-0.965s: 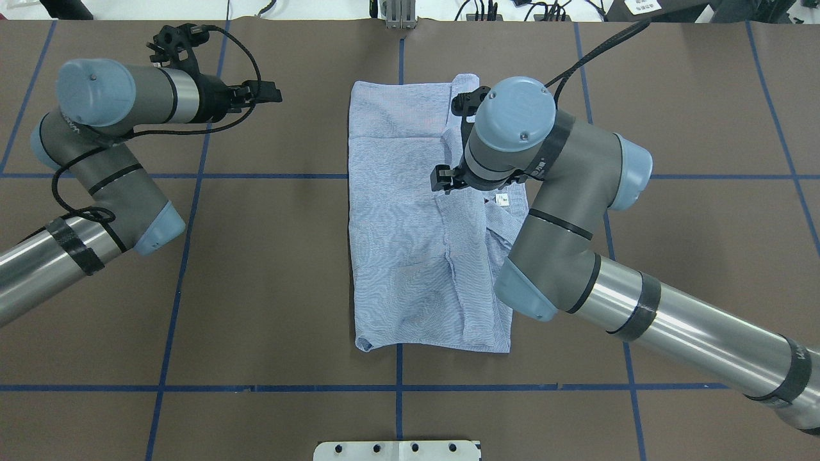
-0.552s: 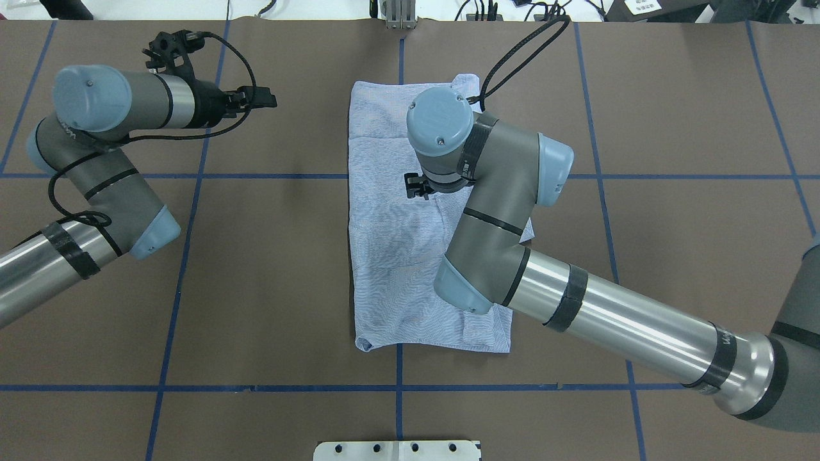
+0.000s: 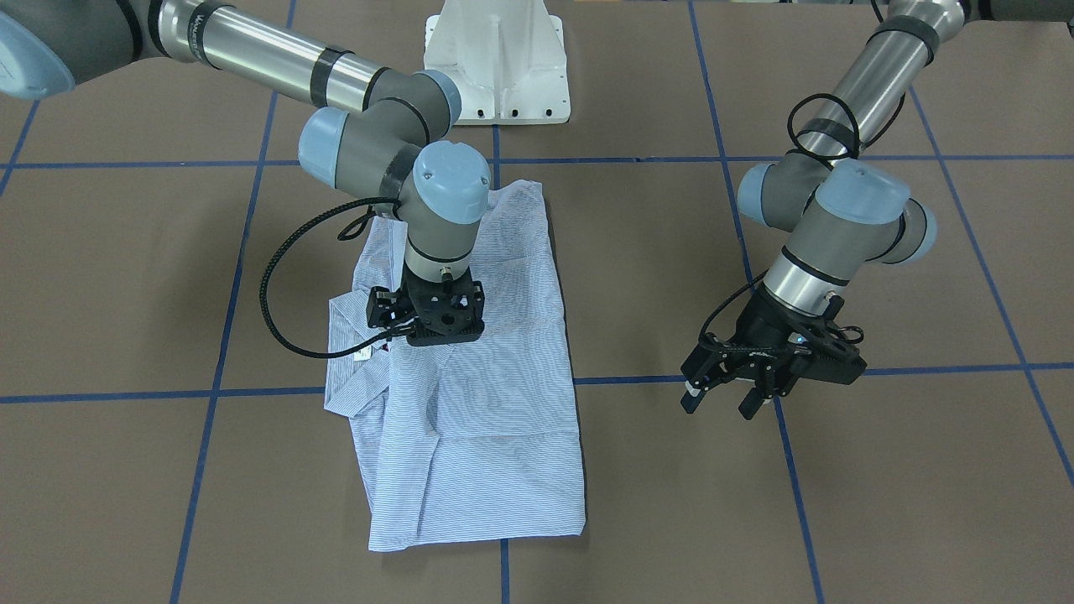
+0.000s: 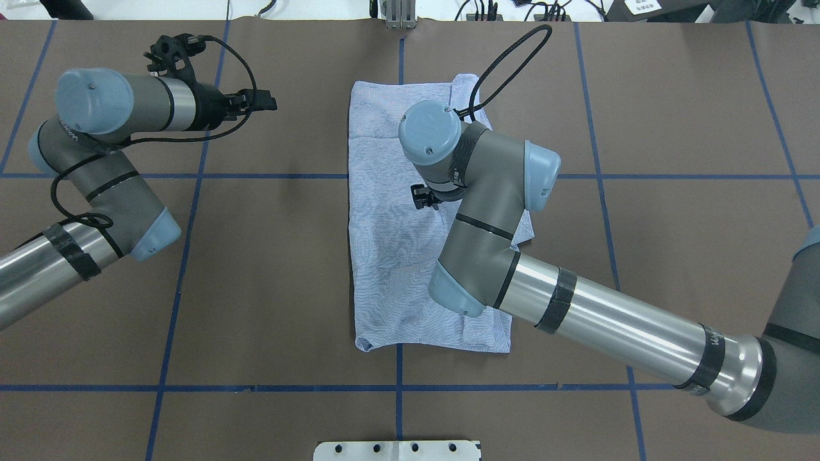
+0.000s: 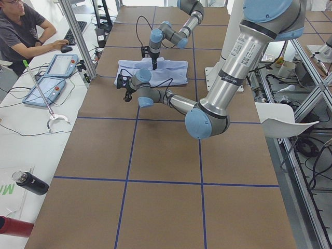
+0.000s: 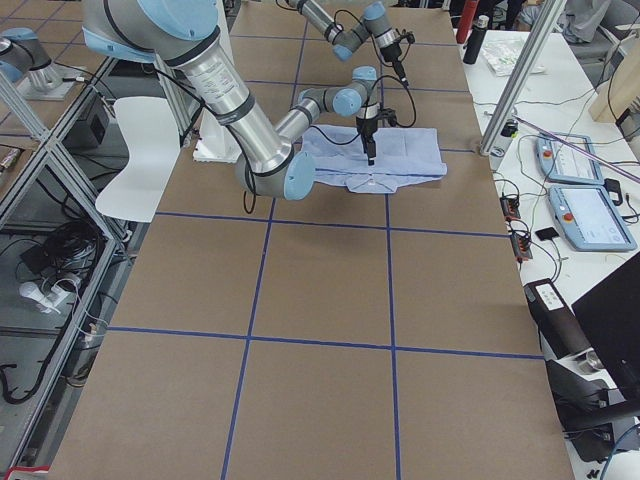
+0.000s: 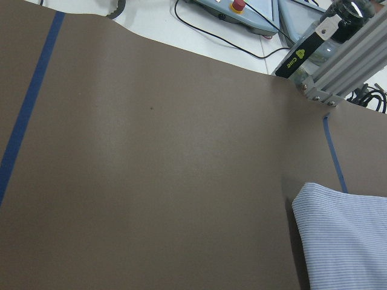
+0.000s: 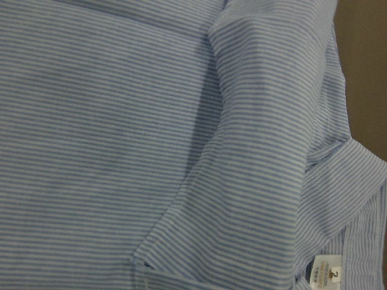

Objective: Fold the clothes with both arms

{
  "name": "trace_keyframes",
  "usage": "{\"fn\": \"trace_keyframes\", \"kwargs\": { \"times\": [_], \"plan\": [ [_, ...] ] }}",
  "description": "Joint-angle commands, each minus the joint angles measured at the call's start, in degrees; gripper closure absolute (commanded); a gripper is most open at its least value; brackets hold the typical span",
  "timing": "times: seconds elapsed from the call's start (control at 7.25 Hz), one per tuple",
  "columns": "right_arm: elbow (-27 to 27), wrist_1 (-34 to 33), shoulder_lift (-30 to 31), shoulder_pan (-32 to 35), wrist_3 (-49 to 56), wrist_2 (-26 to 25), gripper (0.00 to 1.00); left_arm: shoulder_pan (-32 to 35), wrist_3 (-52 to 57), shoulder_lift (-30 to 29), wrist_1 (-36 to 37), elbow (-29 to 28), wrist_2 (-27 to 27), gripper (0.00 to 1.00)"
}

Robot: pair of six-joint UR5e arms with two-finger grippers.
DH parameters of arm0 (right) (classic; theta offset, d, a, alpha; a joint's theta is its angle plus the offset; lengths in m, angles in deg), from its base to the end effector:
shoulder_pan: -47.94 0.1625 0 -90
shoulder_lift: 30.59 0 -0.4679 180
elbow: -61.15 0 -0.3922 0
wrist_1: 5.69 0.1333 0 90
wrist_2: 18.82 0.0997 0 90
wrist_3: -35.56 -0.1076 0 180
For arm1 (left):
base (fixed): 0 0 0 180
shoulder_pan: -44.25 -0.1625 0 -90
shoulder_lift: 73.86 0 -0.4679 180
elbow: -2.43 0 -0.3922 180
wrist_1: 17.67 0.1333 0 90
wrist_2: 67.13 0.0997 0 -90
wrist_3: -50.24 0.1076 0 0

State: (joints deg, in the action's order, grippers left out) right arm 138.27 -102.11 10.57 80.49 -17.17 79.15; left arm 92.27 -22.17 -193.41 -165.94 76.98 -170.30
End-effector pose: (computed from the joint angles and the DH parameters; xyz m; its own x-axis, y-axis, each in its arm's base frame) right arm -0.6182 -0.5351 0.2837 0.8714 -0.1553 0.4654 0.0659 0.9770 0.2026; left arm 0.4149 -0.6237 0.4107 0.3680 0.0310 -0.9293 0.4903 0.8427 0.2222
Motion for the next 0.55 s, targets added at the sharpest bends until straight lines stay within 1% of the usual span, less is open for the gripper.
{"fn": "trace_keyframes", "kwargs": {
  "times": [0.0,0.14,0.41],
  "plan": [
    [-0.04,-3.5,0.41,0.05,2.09,-1.11,0.0,-0.04,-0.1,-0.07,0.0,-0.11,-0.01,0.0],
    [-0.04,-4.38,0.67,0.05,2.28,-1.72,0.0,-0.04,-0.1,-0.16,0.0,-0.11,-0.01,0.0],
    [1.44,-7.45,1.9,1.01,6.91,-2.52,0.0,-0.04,-0.19,-0.42,0.0,-0.2,-0.01,0.0]
  ]
}}
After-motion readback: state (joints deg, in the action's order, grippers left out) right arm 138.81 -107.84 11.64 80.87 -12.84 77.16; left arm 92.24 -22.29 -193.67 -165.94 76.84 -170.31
